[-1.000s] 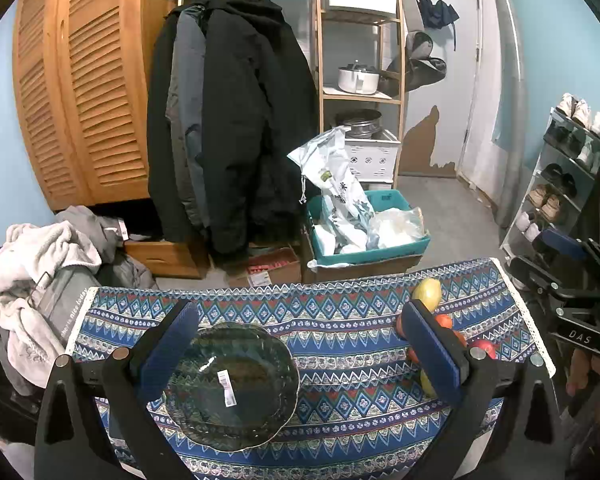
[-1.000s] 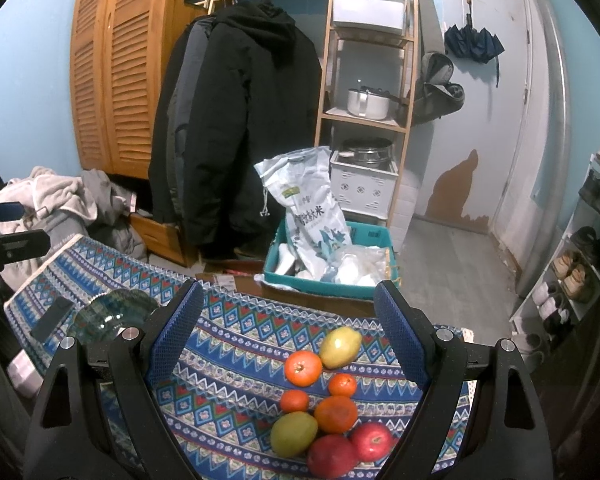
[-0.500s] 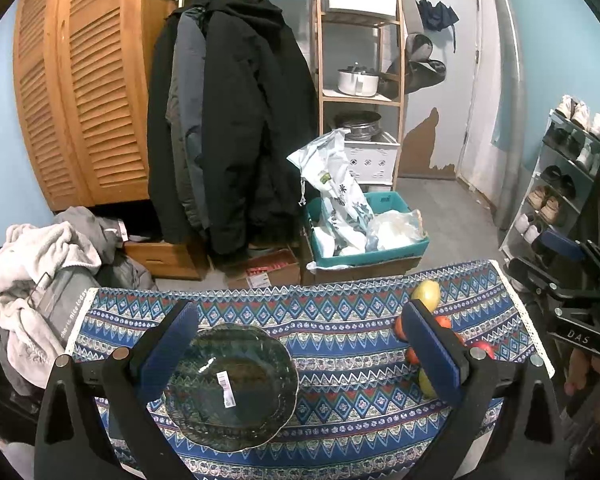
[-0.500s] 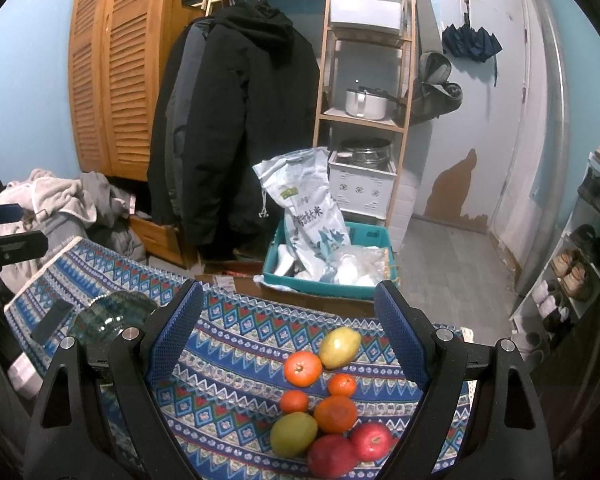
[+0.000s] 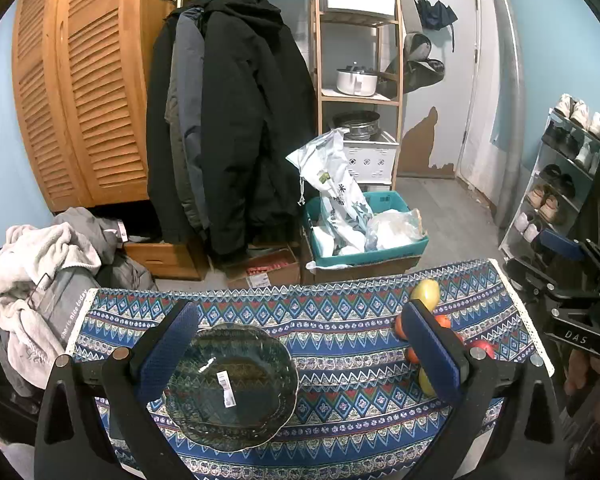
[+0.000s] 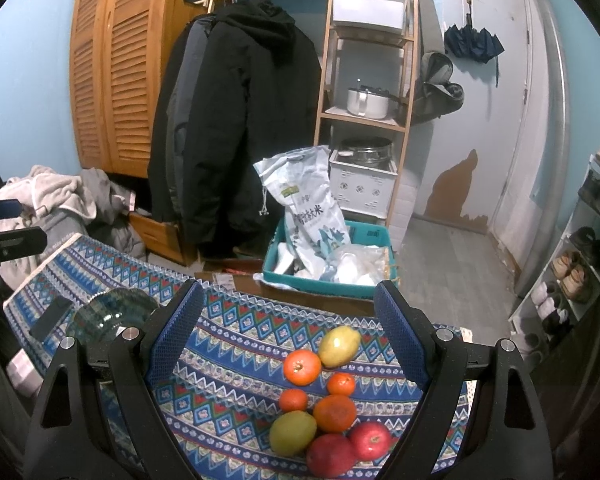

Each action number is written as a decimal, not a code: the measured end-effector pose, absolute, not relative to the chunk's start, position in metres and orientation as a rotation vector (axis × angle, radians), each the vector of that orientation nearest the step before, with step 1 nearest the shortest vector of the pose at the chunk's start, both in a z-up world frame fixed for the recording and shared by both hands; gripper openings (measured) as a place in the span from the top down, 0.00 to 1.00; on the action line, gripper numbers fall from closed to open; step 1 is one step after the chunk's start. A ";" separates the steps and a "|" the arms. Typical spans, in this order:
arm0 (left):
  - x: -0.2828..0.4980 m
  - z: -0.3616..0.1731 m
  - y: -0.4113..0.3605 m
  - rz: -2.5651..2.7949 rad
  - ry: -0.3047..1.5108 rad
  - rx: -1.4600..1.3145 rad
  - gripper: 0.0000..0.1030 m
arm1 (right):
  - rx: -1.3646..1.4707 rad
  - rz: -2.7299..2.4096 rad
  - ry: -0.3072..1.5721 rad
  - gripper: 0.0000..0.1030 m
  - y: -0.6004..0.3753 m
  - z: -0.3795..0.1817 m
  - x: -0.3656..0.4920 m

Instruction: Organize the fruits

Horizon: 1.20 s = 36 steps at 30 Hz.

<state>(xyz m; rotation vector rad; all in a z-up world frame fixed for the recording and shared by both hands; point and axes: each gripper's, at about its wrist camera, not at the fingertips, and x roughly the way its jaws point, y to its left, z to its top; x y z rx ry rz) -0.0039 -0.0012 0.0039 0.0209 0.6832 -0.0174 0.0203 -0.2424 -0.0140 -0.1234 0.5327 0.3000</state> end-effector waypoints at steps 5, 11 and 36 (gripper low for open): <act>-0.003 0.005 -0.002 -0.014 0.682 0.022 0.01 | -0.121 0.303 0.533 0.17 -0.243 -0.016 0.020; -0.003 0.005 -0.001 -0.014 0.682 0.019 0.01 | -0.123 0.304 0.536 0.17 -0.243 -0.016 0.020; -0.003 0.002 0.006 -0.007 0.696 -0.009 0.01 | -0.135 0.300 0.546 0.17 -0.245 -0.019 0.021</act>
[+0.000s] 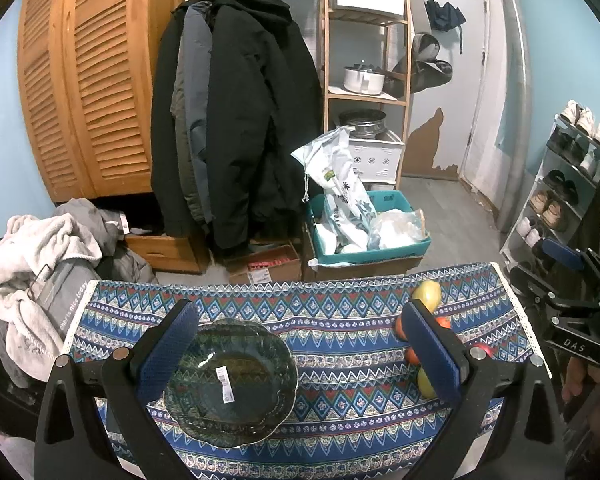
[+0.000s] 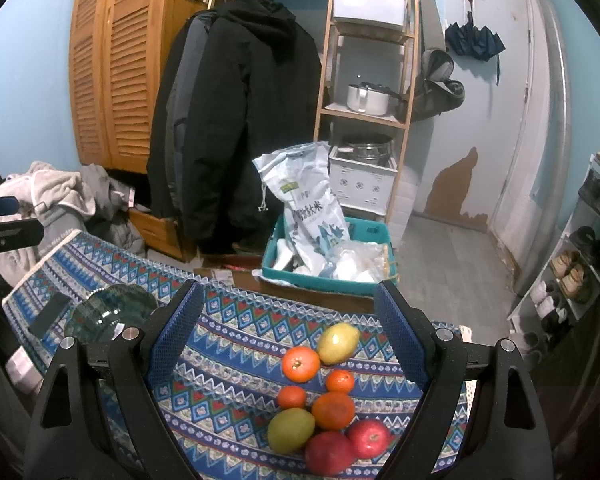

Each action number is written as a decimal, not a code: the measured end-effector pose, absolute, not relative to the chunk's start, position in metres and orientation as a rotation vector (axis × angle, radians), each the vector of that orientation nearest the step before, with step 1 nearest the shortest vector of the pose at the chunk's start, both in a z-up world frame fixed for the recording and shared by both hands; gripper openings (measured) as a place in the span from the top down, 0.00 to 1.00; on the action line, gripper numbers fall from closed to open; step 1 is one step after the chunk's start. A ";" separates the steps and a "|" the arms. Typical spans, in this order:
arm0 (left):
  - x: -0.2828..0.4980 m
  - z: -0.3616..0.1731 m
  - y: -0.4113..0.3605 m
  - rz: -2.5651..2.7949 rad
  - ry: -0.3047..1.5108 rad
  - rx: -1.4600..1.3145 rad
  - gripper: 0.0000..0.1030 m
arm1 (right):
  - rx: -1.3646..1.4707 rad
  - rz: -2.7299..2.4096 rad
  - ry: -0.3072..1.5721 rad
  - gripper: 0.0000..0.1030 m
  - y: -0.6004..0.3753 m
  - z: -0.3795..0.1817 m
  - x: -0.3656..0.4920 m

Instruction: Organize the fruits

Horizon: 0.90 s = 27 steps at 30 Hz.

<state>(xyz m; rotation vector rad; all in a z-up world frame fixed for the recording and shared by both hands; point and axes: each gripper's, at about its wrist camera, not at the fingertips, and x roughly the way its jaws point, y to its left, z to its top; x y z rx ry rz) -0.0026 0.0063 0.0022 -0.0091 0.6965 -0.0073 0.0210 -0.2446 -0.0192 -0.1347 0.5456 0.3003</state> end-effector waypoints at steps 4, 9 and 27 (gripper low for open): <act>0.000 0.000 0.001 -0.015 0.701 0.002 0.01 | -0.137 0.299 0.552 0.17 -0.246 -0.020 0.021; 0.006 -0.008 -0.007 -0.027 0.716 0.024 0.01 | -0.151 0.283 0.571 0.17 -0.249 -0.024 0.025; 0.036 -0.075 -0.046 -0.106 0.895 0.076 0.01 | -0.163 0.132 0.766 0.17 -0.298 -0.079 0.052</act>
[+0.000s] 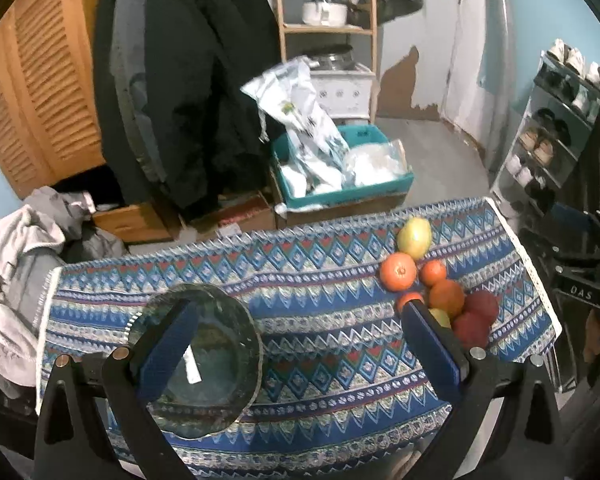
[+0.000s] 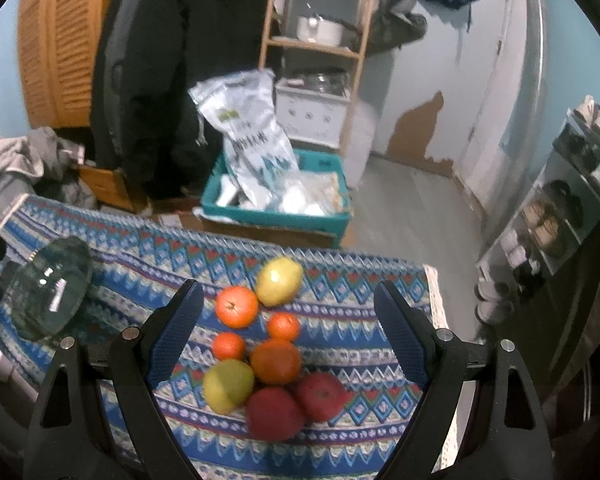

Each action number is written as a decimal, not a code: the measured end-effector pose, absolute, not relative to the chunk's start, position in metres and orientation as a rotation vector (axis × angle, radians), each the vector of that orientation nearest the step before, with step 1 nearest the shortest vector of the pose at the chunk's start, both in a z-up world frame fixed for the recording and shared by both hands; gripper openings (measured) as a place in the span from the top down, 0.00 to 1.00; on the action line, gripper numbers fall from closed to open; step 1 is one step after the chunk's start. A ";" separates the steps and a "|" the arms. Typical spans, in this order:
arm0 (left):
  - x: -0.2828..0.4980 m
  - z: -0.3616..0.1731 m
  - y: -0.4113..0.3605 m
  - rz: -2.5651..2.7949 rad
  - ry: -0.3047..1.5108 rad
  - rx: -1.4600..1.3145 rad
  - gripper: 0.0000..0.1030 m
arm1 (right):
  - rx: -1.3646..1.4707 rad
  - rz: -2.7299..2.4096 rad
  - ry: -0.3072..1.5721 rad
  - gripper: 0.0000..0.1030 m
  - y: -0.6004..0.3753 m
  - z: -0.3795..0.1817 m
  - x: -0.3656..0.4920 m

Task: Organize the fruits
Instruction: 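Close the right tool on the red apple while the left tool approaches the green pear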

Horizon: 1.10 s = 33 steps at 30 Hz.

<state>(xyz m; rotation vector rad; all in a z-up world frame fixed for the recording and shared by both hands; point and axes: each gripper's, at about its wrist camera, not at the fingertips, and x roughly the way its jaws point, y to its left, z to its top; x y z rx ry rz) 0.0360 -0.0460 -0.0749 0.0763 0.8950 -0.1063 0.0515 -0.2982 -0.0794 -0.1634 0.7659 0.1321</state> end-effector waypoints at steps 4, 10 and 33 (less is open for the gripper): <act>0.043 -0.093 -0.054 -0.125 0.945 0.079 0.01 | -0.157 0.108 0.815 0.17 -0.313 -0.096 0.057; 0.053 -0.116 -0.067 -0.137 0.992 0.114 0.01 | -0.135 0.082 0.891 0.17 -0.332 -0.120 0.061; 0.093 -0.200 -0.116 -0.220 1.162 0.147 0.01 | -0.001 0.036 1.202 0.17 -0.381 -0.217 0.091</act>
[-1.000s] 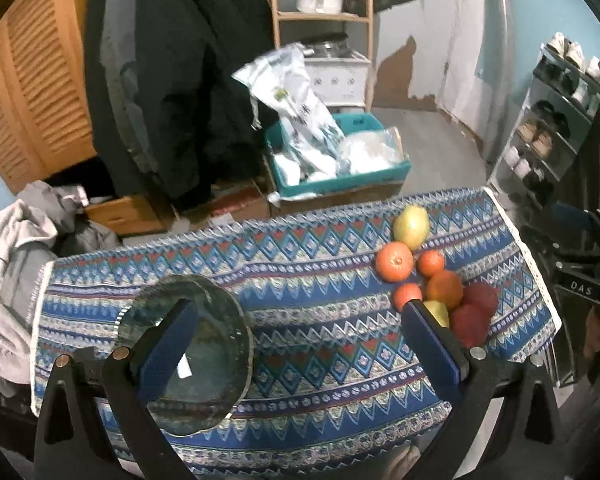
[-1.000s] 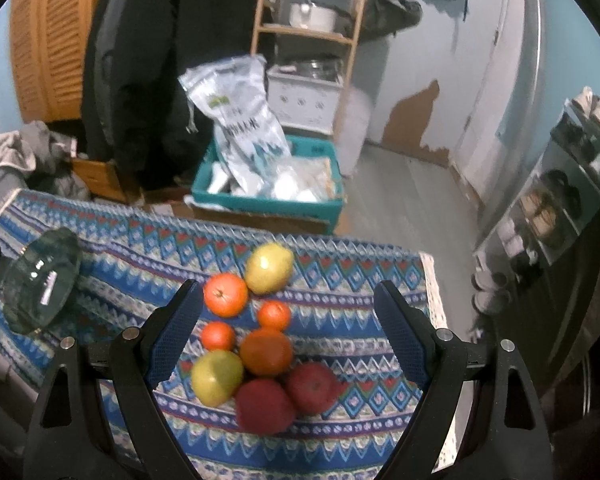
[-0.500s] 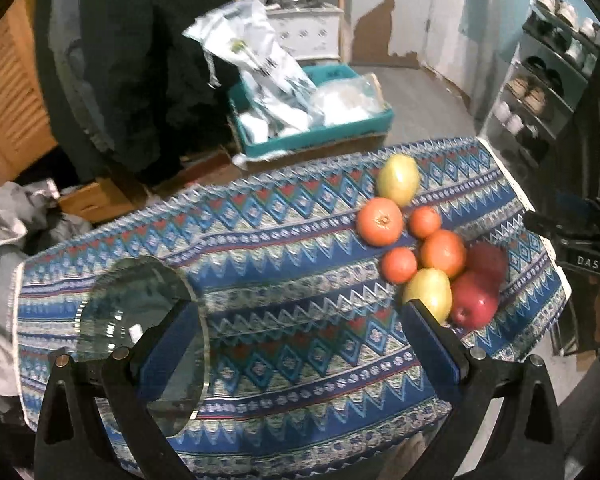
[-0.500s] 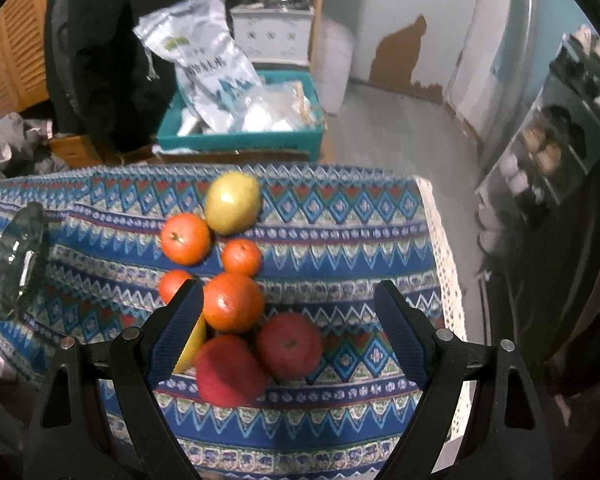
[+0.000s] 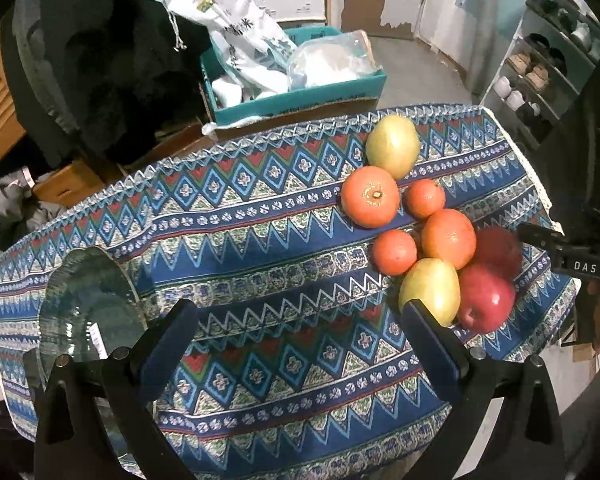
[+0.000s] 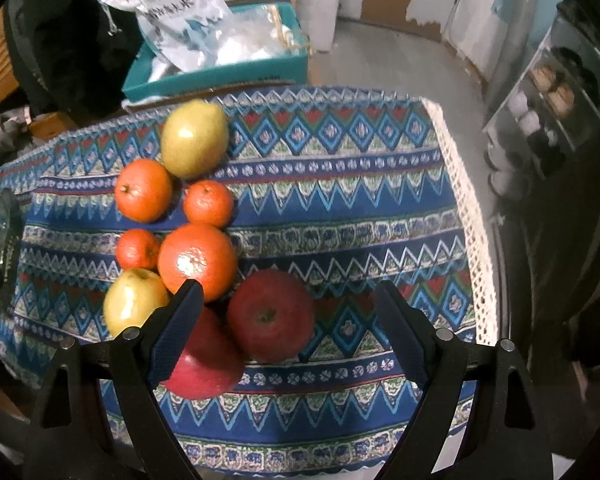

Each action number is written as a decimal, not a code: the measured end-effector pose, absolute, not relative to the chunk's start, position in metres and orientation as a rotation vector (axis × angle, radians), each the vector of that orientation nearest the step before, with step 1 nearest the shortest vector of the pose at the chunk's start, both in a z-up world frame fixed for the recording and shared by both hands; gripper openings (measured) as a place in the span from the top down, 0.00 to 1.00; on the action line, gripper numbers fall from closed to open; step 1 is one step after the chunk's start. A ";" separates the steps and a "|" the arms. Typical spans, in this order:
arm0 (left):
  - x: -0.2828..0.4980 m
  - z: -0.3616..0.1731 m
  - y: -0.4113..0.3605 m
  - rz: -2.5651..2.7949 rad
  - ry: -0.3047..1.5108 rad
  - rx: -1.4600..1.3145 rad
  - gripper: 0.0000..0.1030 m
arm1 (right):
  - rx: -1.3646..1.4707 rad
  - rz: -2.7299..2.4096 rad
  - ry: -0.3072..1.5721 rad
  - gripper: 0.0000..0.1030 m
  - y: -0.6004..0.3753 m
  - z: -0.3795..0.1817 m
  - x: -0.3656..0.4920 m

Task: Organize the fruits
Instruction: 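Close the right tool on the red apple while the left tool approaches the green pear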

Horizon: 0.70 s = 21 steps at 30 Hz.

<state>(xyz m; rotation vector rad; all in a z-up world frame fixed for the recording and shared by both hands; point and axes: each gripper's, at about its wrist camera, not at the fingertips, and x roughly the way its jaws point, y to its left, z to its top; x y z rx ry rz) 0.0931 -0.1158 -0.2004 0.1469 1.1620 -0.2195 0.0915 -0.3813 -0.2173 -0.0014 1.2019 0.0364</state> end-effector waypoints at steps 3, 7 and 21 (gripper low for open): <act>0.098 -0.211 -0.121 -0.236 1.180 0.136 0.01 | 0.000 0.029 1.233 0.17 -0.382 -0.228 0.096; 0.106 -0.226 -0.129 -0.239 1.209 0.133 0.01 | 0.002 0.027 1.272 0.17 -0.384 -0.243 0.100; 0.114 -0.242 -0.147 -0.266 1.254 0.104 0.01 | 0.113 0.067 1.359 0.17 -0.393 -0.276 0.108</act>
